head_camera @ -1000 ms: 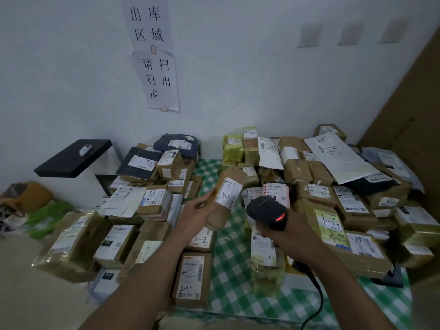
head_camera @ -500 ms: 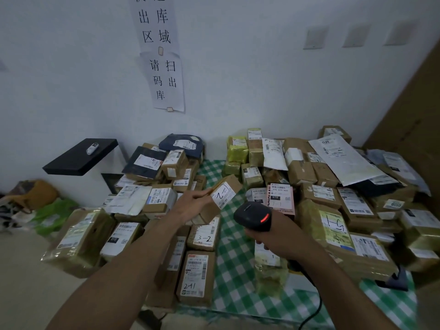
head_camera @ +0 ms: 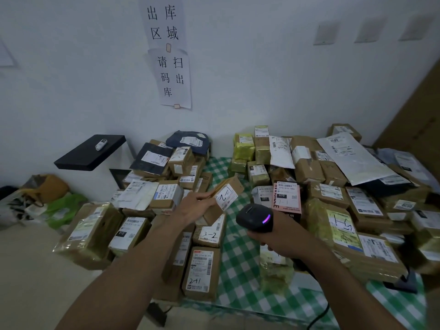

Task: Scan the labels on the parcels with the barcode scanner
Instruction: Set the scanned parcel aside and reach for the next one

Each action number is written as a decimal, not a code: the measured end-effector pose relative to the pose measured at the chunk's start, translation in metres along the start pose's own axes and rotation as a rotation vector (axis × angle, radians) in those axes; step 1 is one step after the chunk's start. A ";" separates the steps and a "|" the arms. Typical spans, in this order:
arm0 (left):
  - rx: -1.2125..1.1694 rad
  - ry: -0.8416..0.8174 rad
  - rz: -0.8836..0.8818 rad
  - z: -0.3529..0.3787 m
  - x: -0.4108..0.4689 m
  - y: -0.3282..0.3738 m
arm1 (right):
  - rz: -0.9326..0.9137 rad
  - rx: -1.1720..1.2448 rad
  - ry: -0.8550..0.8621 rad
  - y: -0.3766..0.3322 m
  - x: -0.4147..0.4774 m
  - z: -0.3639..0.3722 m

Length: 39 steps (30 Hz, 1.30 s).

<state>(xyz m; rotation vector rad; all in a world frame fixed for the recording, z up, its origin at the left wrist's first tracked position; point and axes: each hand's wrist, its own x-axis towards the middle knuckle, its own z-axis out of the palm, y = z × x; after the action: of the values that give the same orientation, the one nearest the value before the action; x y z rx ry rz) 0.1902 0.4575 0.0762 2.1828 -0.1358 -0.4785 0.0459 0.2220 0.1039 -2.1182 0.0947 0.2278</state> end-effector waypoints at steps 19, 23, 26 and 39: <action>0.397 0.272 -0.250 0.091 -0.075 -0.141 | 0.151 0.094 -0.064 0.035 -0.002 0.048; 0.433 0.279 -0.281 0.106 -0.083 -0.148 | 0.159 0.098 -0.100 0.032 0.002 0.055; 0.470 0.278 -0.281 0.114 -0.085 -0.151 | 0.157 0.087 -0.115 0.032 0.006 0.057; 0.479 0.269 -0.038 0.133 -0.057 -0.142 | 0.219 0.199 -0.024 0.055 -0.013 0.043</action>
<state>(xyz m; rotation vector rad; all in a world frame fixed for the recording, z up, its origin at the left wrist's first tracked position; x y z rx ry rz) 0.0766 0.4605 -0.0915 2.7000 -0.0658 -0.1763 0.0189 0.2291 0.0383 -1.9058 0.3229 0.3583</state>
